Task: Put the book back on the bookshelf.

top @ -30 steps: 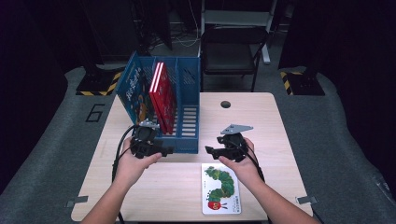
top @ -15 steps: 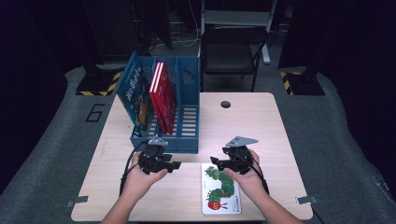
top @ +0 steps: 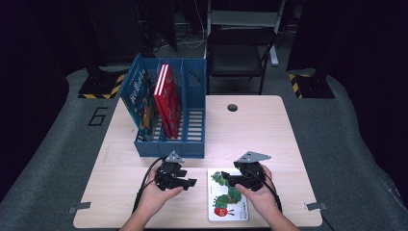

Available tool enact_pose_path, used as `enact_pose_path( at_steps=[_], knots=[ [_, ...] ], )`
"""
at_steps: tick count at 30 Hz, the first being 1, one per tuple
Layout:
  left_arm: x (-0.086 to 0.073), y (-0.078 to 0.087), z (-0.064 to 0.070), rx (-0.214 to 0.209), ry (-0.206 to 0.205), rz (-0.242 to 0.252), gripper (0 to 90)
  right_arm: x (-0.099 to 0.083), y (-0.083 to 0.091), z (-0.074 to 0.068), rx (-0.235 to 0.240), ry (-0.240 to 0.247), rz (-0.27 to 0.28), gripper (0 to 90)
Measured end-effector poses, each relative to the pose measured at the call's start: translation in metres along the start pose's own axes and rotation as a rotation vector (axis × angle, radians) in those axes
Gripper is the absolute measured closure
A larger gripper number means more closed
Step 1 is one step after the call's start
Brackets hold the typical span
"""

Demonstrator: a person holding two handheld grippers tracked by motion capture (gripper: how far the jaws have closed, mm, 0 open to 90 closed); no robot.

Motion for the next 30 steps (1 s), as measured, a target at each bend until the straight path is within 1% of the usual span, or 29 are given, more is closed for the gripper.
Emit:
enact_pose_path(
  at_steps=[1, 2, 3, 4, 5, 7, 8, 9, 10, 11, 13, 15, 16, 17, 19, 20, 22, 23, 24, 25, 26, 29, 30],
  knots=[
    [-0.001, -0.003, 0.002, 0.000, -0.002, -0.004, 42.6, 0.000, 0.000, 0.000, 0.000, 0.000, 0.000, 35.2],
    [-0.003, -0.006, 0.004, -0.010, -0.007, -0.017, 41.4, -0.002, 0.001, 0.000, 0.003, 0.000, -0.004, 35.3],
    [-0.004, -0.009, 0.005, -0.006, -0.008, -0.015, 40.5, -0.005, 0.002, 0.000, 0.002, 0.001, -0.009, 35.2],
    [-0.006, -0.012, 0.007, -0.005, -0.029, -0.025, 39.8, -0.010, 0.003, 0.000, 0.000, -0.011, -0.011, 35.2],
    [-0.007, -0.013, 0.008, -0.018, -0.010, -0.029, 39.6, -0.012, 0.003, 0.000, -0.002, -0.018, -0.015, 35.2],
    [-0.007, -0.015, 0.009, -0.018, -0.010, -0.027, 39.5, -0.014, 0.004, 0.001, -0.003, -0.020, -0.013, 35.2],
    [-0.008, -0.017, 0.009, -0.019, -0.006, -0.029, 39.6, -0.019, 0.005, 0.002, -0.001, -0.024, -0.011, 35.2],
    [-0.010, -0.021, 0.011, -0.018, 0.007, -0.031, 39.5, -0.021, 0.005, 0.002, -0.002, -0.030, -0.012, 35.2],
    [-0.010, -0.023, 0.011, -0.023, -0.005, -0.041, 39.2, -0.023, 0.006, 0.003, -0.003, -0.033, -0.010, 35.2],
    [-0.011, -0.025, 0.011, -0.015, -0.025, -0.043, 38.8, -0.025, 0.006, 0.003, -0.011, -0.031, -0.013, 35.2],
    [-0.011, -0.029, 0.013, -0.028, -0.034, -0.054, 38.5, -0.029, 0.007, 0.005, -0.015, -0.021, -0.014, 35.2],
    [-0.012, -0.032, 0.016, -0.031, -0.042, -0.052, 37.9, -0.031, 0.007, 0.005, -0.017, -0.023, -0.018, 35.2],
    [-0.011, -0.037, 0.020, -0.041, -0.053, -0.056, 37.4, -0.037, 0.007, 0.007, -0.026, -0.027, -0.030, 35.1],
    [-0.011, -0.037, 0.020, -0.041, -0.053, -0.056, 36.9, -0.039, 0.007, 0.007, -0.027, -0.038, -0.033, 34.8],
    [-0.010, -0.044, 0.027, -0.062, -0.086, -0.069, 36.9, -0.043, 0.009, 0.009, -0.030, -0.050, -0.035, 34.3],
    [-0.010, -0.045, 0.028, -0.064, -0.091, -0.069, 36.9, -0.045, 0.010, 0.010, -0.036, -0.055, -0.029, 33.7],
    [-0.009, -0.050, 0.032, -0.070, -0.113, -0.071, 36.8, -0.048, 0.011, 0.012, -0.041, -0.059, -0.036, 32.9],
    [-0.009, -0.050, 0.032, -0.070, -0.113, -0.071, 36.5, -0.048, 0.011, 0.012, -0.041, -0.059, -0.036, 32.9],
    [-0.008, -0.052, 0.035, -0.074, -0.129, -0.065, 36.5, -0.051, 0.011, 0.013, -0.046, -0.071, -0.046, 32.3],
    [-0.008, -0.052, 0.035, -0.074, -0.129, -0.065, 36.5, -0.051, 0.011, 0.013, -0.046, -0.071, -0.046, 32.3],
    [-0.007, -0.054, 0.036, -0.072, -0.155, -0.069, 36.5, -0.054, 0.011, 0.014, -0.053, -0.076, -0.048, 31.8],
    [-0.006, -0.056, 0.038, -0.079, -0.153, -0.059, 36.5, -0.057, 0.008, 0.014, -0.063, -0.065, -0.069, 31.4],
    [-0.005, -0.060, 0.040, -0.078, -0.166, -0.051, 36.5, -0.058, 0.007, 0.014, -0.072, -0.078, -0.072, 31.3]
  ],
)
Point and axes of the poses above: each handheld gripper's, and its own axes: y roughly backward along the jaws, x roughly out of its top, z roughly to its right, the point moved 1 cm from there along -y, roughly forward along the jaws, and after that the axes turned 7 degrees about z, right-handed, at the moved point
